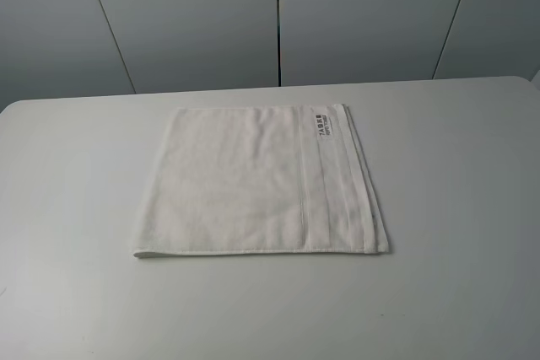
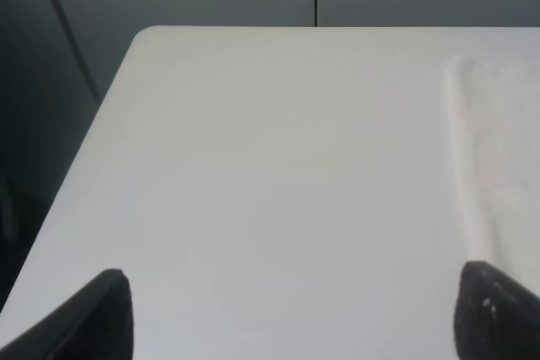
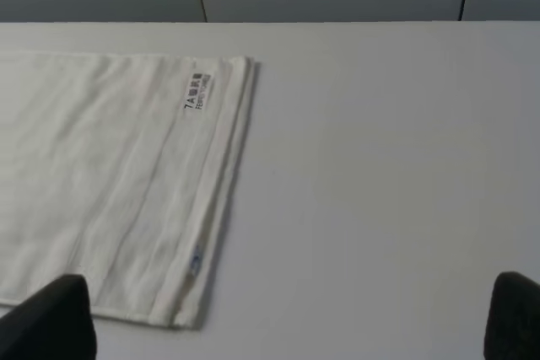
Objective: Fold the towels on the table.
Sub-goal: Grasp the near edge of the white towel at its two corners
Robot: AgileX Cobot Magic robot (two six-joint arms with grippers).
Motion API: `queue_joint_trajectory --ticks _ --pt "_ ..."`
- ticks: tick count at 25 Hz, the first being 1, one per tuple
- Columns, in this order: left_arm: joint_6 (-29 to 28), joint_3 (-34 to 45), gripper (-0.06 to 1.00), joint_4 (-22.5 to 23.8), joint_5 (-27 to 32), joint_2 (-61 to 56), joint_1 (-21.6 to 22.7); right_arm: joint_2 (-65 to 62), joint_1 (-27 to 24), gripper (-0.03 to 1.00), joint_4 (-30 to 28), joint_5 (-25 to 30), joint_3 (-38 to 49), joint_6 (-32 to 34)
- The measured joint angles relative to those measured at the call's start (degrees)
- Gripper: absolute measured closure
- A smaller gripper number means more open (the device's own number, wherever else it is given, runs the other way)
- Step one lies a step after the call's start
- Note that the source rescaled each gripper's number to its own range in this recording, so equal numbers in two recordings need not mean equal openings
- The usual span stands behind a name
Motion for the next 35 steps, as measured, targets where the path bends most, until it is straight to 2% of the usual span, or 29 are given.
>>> queue_joint_trajectory --ticks 4,10,17,19,21,23,25,30,35 --pt "3.64 -3.97 -0.04 0.0 -0.72 8.73 0.0 4.2 0.0 -0.03 1.09 0.4 -3.65 -1.76" --pt "14.8 -10.82 -0.04 -2.48 -1.62 26.57 0.0 20.79 0.0 -0.03 10.15 -2.62 -12.05 -15.56" --pt "32.49 -15.99 -0.04 -13.04 -2.97 45.72 0.0 43.76 0.0 -0.03 24.91 -6.51 -20.02 -34.17" --pt "37.82 -16.12 -0.04 -16.79 -4.14 50.01 -0.29 50.47 0.1 -0.03 27.16 -6.51 -22.03 -38.76" --pt "41.46 -16.12 -0.04 -18.24 -5.37 54.14 -1.83 56.25 1.05 -0.03 27.46 -6.27 -24.03 -42.71" --pt "44.33 -16.12 -0.04 -17.4 -6.98 57.44 -5.28 61.7 3.55 -0.03 27.02 -6.28 -25.5 -45.39" --pt "45.64 -16.12 -0.04 -14.24 -8.39 60.92 -9.51 65.81 6.83 -0.03 24.94 -6.17 -26.46 -46.91" --pt "45.89 -16.12 -0.04 -4.34 -11.07 70.06 -19.85 74.94 15.12 -0.03 19.19 -5.75 -27.11 -47.8" --pt "45.89 -16.21 -0.04 -0.18 -12.75 81.21 -26.69 83.58 22.47 -0.03 12.3 -5.85 -27.2 -47.8"
